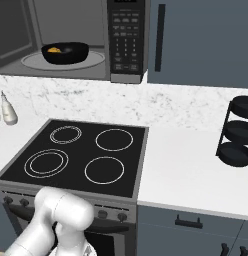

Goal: Pick the squash from the sink and place it in the bowl. Then pick the bowl and place it in the microwave. Then close the microwave door and press the start button.

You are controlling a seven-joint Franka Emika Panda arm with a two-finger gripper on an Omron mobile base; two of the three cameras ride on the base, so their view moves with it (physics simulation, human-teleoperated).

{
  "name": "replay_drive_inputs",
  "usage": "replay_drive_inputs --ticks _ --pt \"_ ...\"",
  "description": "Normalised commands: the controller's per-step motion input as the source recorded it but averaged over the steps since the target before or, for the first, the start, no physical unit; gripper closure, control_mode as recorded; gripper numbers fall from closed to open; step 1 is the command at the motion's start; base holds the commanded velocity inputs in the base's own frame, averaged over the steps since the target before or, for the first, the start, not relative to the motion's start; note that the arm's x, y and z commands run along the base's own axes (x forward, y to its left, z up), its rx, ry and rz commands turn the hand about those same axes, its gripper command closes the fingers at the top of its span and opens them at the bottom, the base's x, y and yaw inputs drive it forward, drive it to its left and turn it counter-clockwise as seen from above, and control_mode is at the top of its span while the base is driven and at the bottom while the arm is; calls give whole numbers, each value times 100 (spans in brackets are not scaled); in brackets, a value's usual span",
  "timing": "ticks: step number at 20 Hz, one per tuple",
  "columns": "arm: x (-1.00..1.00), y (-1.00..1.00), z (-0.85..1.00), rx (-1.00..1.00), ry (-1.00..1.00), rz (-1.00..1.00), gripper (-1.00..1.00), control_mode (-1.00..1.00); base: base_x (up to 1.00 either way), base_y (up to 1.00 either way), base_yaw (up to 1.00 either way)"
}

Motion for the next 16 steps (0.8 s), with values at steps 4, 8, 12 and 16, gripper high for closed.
replay_drive_inputs --ticks 4,8,12,16 --pt "85 -52 5 16 0 38 -100 -100 0 0 0" --pt "100 -26 18 9 2 22 -100 -100 0 0 0" --pt "100 -9 4 5 0 16 -100 -100 0 0 0" --pt "100 0 6 7 0 13 -100 -100 0 0 0"
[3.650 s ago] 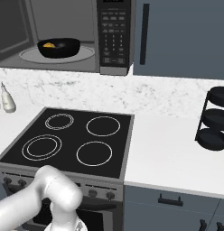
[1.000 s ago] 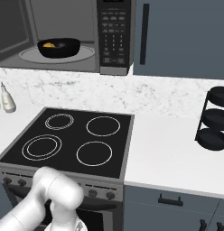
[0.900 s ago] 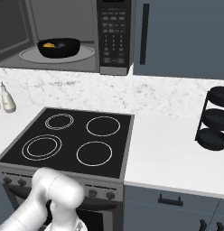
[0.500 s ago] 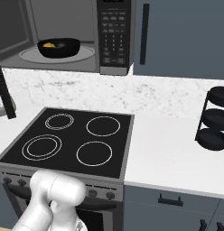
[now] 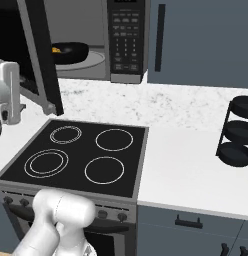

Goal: Pick the squash from the sink and place it in the bowl. Then pick the bowl and place it in the microwave. Then close the microwave door and press the start button.

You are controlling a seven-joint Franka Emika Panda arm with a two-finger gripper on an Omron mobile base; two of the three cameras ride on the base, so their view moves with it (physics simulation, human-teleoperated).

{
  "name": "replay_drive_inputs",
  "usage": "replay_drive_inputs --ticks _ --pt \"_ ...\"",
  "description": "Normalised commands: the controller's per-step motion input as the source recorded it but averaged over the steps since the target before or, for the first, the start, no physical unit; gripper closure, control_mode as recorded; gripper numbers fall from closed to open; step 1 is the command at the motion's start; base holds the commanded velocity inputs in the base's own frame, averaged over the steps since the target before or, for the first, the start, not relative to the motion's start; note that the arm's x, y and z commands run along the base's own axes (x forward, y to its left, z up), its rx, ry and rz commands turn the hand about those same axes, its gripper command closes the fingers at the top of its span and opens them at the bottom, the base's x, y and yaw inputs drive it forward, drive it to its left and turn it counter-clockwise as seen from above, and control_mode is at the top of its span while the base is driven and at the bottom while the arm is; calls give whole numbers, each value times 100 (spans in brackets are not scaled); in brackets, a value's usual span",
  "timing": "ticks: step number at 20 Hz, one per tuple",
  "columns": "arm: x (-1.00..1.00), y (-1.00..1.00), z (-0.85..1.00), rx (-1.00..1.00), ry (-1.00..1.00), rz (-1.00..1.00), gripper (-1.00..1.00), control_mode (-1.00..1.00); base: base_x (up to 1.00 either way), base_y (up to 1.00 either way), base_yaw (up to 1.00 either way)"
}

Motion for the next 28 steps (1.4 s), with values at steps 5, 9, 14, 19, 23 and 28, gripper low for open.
replay_drive_inputs --ticks 5,9,14,19,23,28 --pt "100 0 44 10 7 12 -100 -100 0 0 0" --pt "99 0 65 13 13 13 -100 -100 0 0 0" --pt "83 0 27 10 8 15 -100 -100 0 0 0" --pt "65 0 -1 6 0 15 -100 -100 0 0 0" --pt "46 1 -17 2 0 12 -100 -100 0 0 0" --pt "-16 5 -21 0 -3 6 -100 -100 0 0 0"
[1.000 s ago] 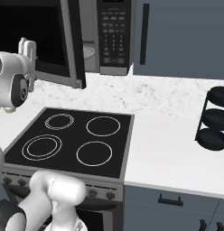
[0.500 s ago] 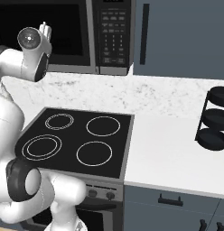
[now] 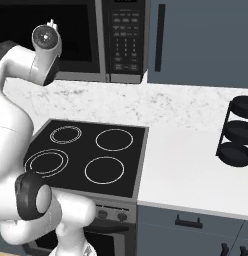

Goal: Pick the squash from the sink and place it in the bowl. Then pick the bowl and place it in the microwave. Then close the microwave door and press the start button.

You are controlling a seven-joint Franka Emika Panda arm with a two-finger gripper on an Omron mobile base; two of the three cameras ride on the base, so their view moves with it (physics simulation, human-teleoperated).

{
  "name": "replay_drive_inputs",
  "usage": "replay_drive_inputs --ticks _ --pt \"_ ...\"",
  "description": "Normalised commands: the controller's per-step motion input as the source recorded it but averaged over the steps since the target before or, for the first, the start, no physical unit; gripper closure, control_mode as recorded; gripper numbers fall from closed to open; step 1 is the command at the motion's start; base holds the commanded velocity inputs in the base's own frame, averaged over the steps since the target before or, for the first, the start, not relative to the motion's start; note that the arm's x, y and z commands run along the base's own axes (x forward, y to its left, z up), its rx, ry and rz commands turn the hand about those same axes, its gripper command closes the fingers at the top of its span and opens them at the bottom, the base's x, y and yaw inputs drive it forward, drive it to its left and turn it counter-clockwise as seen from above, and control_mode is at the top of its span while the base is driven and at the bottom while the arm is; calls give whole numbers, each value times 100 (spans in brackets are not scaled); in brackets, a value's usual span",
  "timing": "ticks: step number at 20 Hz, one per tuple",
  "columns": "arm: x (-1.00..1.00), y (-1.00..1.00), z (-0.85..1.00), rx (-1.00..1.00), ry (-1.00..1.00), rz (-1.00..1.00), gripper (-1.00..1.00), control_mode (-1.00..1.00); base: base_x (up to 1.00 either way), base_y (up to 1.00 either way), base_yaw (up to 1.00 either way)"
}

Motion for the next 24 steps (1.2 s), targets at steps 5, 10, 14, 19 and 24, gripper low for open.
replay_drive_inputs --ticks 5,10,14,19,24 --pt "-100 -47 -8 5 -11 1 -100 -100 0 0 0" --pt "-100 -93 0 16 -5 0 -100 -100 0 0 0" --pt "-96 -100 -12 22 0 3 -100 -100 0 0 0" --pt "-43 -95 -29 16 0 3 -100 -100 0 0 0" --pt "2 -59 -17 1 -2 0 -100 -100 0 0 0"
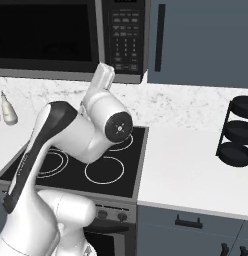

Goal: Pick the squash from the sink and place it in the bowl. Then pick the bowl and place it in the microwave. Then close the microwave door and press the start button.

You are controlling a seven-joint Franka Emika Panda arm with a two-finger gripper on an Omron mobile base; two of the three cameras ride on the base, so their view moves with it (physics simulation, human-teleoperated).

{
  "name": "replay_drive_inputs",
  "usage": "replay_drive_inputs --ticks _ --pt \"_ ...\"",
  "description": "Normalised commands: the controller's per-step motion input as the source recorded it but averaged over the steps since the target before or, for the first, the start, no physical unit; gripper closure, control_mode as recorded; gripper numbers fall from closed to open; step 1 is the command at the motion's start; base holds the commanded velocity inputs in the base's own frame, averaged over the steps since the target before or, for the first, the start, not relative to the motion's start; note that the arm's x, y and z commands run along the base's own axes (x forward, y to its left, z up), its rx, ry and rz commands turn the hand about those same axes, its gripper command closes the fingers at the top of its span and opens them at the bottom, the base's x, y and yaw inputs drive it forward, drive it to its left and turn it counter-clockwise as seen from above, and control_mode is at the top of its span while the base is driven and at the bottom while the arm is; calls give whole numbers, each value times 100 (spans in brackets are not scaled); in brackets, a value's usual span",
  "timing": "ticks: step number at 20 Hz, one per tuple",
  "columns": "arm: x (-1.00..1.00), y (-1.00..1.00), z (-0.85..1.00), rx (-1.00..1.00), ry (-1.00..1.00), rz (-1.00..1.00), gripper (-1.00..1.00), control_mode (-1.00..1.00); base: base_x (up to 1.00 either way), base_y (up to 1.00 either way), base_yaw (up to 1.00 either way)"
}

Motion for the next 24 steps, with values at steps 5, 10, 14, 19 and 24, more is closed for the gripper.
replay_drive_inputs --ticks 5,10,14,19,24 --pt "59 -6 -3 0 -1 0 -100 -100 0 0 0" --pt "60 0 -1 0 0 0 -100 -100 0 0 0" --pt "35 -1 -8 0 0 0 -100 -100 0 0 0" --pt "31 0 -13 0 0 0 -100 -100 0 0 0" --pt "29 -8 -1 0 0 0 -100 -100 0 0 0"
